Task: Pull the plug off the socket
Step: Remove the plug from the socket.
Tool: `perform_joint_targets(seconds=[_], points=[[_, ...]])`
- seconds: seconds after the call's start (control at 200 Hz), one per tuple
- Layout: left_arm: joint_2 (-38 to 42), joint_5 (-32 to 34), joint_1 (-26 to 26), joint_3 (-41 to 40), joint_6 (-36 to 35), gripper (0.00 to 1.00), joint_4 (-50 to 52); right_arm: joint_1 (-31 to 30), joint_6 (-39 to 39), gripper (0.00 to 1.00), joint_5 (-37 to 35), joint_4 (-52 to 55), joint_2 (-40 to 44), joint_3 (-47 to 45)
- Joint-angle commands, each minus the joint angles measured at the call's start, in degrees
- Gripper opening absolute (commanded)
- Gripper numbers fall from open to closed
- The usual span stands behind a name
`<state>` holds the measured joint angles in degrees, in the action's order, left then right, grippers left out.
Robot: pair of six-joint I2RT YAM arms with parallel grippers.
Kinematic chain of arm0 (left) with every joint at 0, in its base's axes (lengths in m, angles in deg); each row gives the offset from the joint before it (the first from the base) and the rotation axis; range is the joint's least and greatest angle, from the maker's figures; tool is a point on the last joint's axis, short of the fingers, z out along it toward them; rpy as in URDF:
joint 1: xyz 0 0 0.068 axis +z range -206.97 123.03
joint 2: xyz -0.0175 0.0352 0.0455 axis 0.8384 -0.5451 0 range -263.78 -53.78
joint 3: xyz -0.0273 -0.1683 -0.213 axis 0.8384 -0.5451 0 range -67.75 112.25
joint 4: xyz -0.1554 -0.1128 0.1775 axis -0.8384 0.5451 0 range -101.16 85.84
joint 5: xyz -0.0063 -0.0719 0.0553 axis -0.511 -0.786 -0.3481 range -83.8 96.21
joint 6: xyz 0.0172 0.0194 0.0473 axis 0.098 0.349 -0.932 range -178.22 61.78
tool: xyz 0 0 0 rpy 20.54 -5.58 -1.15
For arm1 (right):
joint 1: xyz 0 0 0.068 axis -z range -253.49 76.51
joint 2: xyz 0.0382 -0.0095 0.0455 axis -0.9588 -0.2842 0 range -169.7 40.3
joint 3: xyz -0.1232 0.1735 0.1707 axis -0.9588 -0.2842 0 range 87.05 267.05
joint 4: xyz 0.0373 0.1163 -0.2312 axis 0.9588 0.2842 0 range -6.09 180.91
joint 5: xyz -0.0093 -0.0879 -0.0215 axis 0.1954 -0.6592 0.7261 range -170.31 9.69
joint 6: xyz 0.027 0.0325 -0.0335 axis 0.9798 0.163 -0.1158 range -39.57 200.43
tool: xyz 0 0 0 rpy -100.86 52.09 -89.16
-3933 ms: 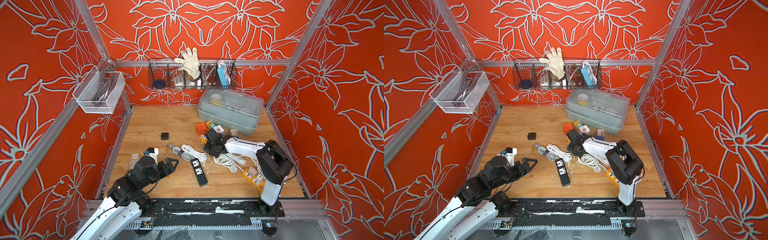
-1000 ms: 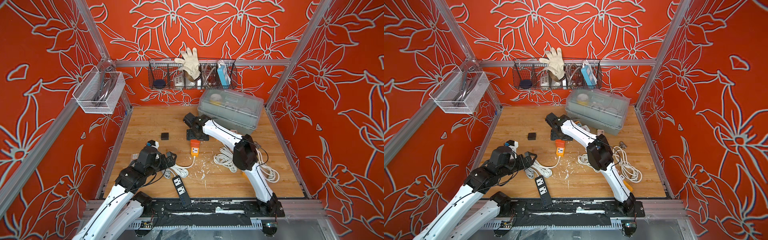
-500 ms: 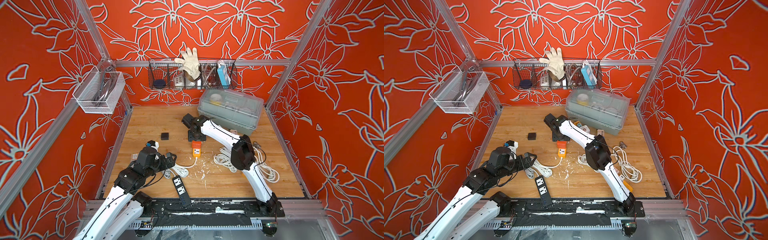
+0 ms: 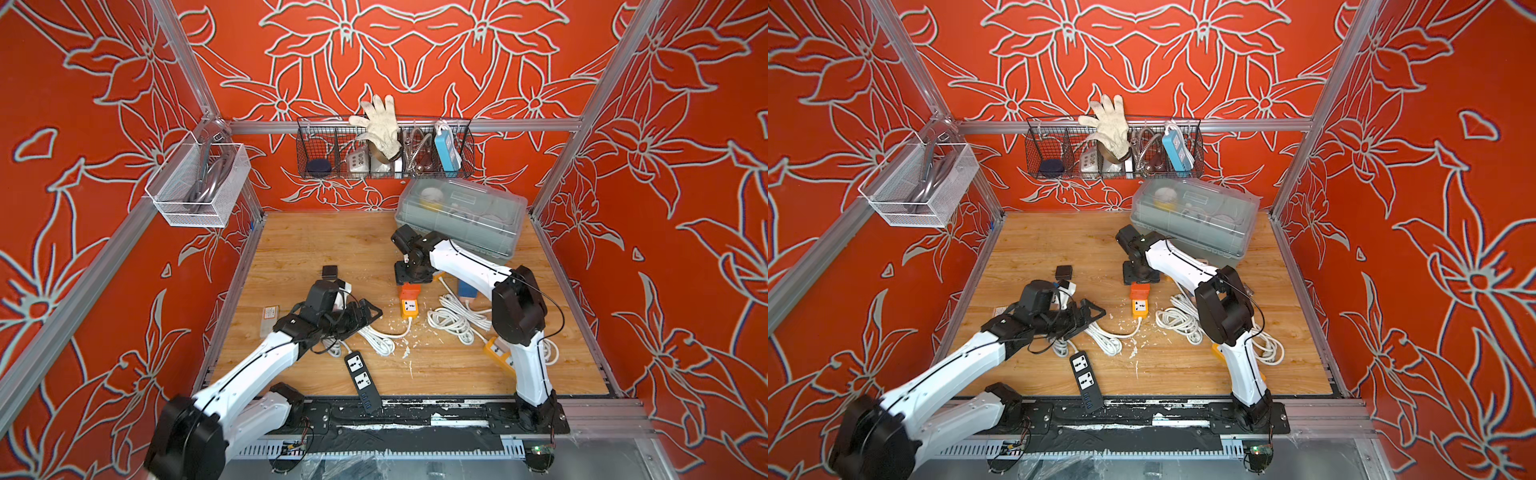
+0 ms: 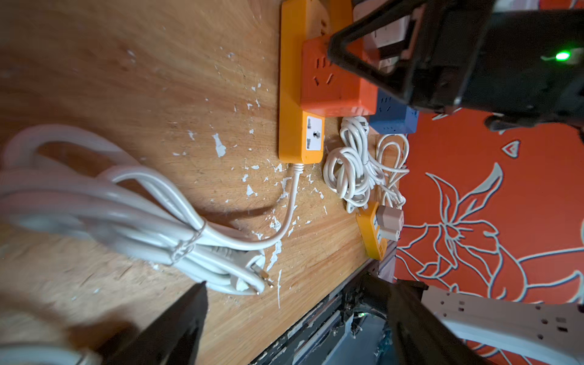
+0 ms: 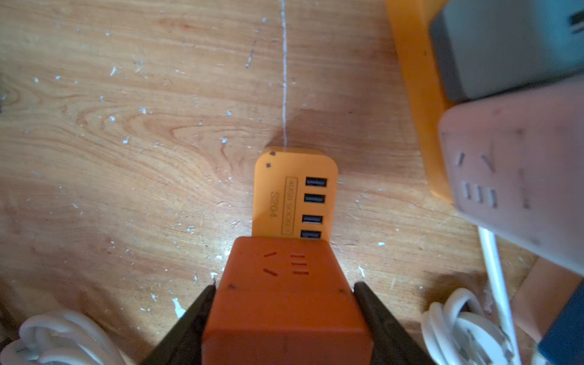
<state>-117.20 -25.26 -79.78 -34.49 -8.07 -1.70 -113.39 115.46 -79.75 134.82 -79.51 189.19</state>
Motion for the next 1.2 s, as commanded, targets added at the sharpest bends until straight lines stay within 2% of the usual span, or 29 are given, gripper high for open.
perform_joint_targets(seconds=[0.0,0.105,0.325,0.5,0.721,0.876,0.991,1.101,1.191], points=[[-8.34,-9.04,0.29,3.21,4.09,0.8,-12.84,0.18,-1.83,0.53,2.54,-0.6,0.48,-1.03],[-16.62,-10.87,0.31,6.41,4.7,0.67,-16.71,0.39,-1.38,0.53,3.95,-1.17,0.45,-1.07],[-29.75,-12.41,0.22,10.88,4.56,0.51,-21.07,0.7,-0.16,0.53,6.88,-2.24,-0.21,-1.89],[-36.53,-15.26,0.13,11.26,6.8,0.47,-27.01,0.88,0.38,0.53,8.25,-2.63,-0.9,-1.58],[-42.47,-18.47,-0.04,12.54,7.57,0.44,-29.49,0.72,1.63,0.53,9.71,-2.69,-1.68,-1.75],[-46.12,-16.37,-0.04,13.73,7.19,0.42,-22.86,-0.48,3.82,0.52,8.89,-2.33,-1.63,-1.64],[-48.36,-14.02,0.37,13.58,7.48,0.38,-17.56,-1.75,5.8,0.52,5.29,2.02,-3.07,2.11],[-49.72,-11.98,1.88,12.04,8.75,0.34,-14.54,-1.65,5.33,0.52,3.01,4.92,-3.86,5.97],[-50.87,-11.89,3.56,10.78,9.93,0.34,-14.09,-1.75,4.92,0.52,2.67,3.91,-2.27,5.0]])
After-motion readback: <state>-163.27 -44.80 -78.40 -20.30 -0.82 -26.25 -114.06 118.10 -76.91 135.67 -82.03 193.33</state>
